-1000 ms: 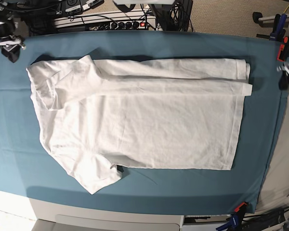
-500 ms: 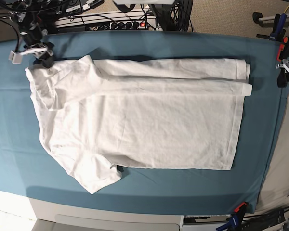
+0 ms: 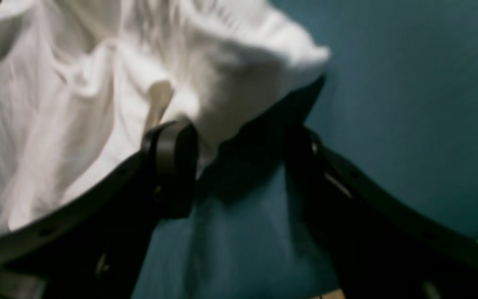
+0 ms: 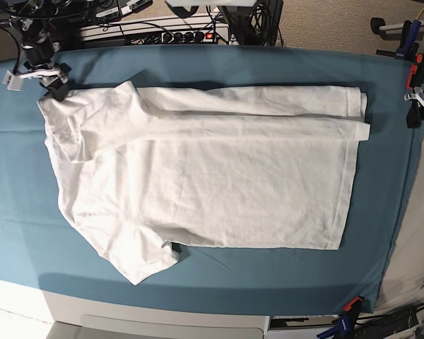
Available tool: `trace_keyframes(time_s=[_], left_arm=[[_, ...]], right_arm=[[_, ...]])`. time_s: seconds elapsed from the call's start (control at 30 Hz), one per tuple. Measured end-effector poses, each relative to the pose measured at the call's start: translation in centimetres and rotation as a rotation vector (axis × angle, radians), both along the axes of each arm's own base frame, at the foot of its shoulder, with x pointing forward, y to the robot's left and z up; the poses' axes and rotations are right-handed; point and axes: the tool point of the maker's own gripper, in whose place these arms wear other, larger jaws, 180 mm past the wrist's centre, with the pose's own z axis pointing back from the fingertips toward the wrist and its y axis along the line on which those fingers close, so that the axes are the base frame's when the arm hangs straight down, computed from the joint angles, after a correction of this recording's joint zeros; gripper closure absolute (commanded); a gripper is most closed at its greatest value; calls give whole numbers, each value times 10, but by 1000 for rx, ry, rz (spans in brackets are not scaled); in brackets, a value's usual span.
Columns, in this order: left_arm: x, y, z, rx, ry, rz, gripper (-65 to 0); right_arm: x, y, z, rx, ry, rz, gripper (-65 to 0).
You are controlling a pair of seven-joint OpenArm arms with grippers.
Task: Fold the T-shirt properly
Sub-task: 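Open both grippers and release the folded strip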
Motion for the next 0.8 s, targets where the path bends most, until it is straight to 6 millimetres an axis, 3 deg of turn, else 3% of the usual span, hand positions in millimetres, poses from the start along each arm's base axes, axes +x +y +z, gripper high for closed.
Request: trace_keyframes(time_s=[0.33, 0.53, 0.6, 0.73, 0.8], left_arm=[[0, 0, 0, 1, 0, 0, -305], [0, 0, 0, 0, 0, 0, -305], [0, 0, 0, 0, 0, 0, -305], [-2, -2, -1, -35, 18, 25, -305], [-5, -11, -4, -130, 33, 33, -305]], right_arm=[[27, -5, 5, -30, -18, -31, -337], [27, -5, 5, -30, -19, -31, -334], [27, -5, 5, -30, -19, -31, -280], [27, -5, 5, -27, -17, -29, -11], [27, -5, 5, -28, -16, -29, 0]])
